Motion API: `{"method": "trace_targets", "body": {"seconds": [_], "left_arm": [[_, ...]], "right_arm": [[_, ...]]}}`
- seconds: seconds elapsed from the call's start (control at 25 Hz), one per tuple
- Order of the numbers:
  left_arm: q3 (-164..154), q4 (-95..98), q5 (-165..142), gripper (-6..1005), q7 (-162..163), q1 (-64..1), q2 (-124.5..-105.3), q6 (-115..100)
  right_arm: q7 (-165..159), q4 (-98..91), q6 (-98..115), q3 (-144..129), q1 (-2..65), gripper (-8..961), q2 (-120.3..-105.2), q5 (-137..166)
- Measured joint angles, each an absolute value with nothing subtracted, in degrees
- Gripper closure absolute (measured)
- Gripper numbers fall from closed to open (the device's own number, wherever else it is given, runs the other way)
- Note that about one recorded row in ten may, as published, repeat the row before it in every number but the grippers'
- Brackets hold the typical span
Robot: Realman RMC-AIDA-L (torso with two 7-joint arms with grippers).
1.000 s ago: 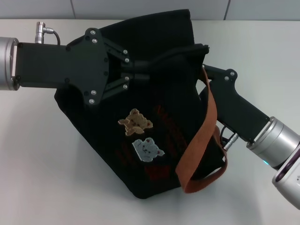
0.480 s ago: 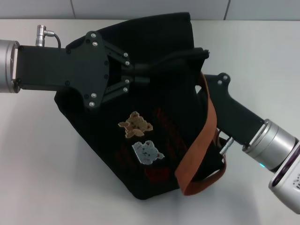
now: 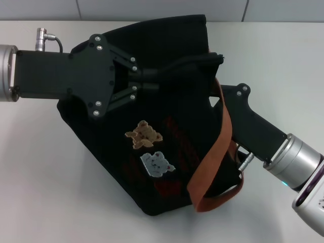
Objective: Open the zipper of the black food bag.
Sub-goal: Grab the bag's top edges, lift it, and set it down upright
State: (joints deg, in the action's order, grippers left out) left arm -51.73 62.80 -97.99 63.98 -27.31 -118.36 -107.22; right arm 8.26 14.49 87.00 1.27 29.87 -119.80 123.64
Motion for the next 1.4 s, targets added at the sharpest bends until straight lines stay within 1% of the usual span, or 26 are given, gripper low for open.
{"method": "trace_targets", "body": {"seconds": [0.8,1.16,1.4], "left_arm": [[-45.61,62.57,-95.51,910,61.65,-24.2,-118.16,-110.26],[-41.19,61.85,-95.2,910,60.52,-22.45,-117.96,-110.83],[-39.74,59.4,-95.08,910,59.16,-21.41,-117.6,-110.85]], "right_arm": [[8.26,13.73,84.6,1.41,26.36,943,-119.63,123.16],[8.26,12.15,84.79,1.42,22.02,938,-119.45,123.16],[8.21,11.24,85.49,1.51,20.57,935,-119.36,123.11]]}}
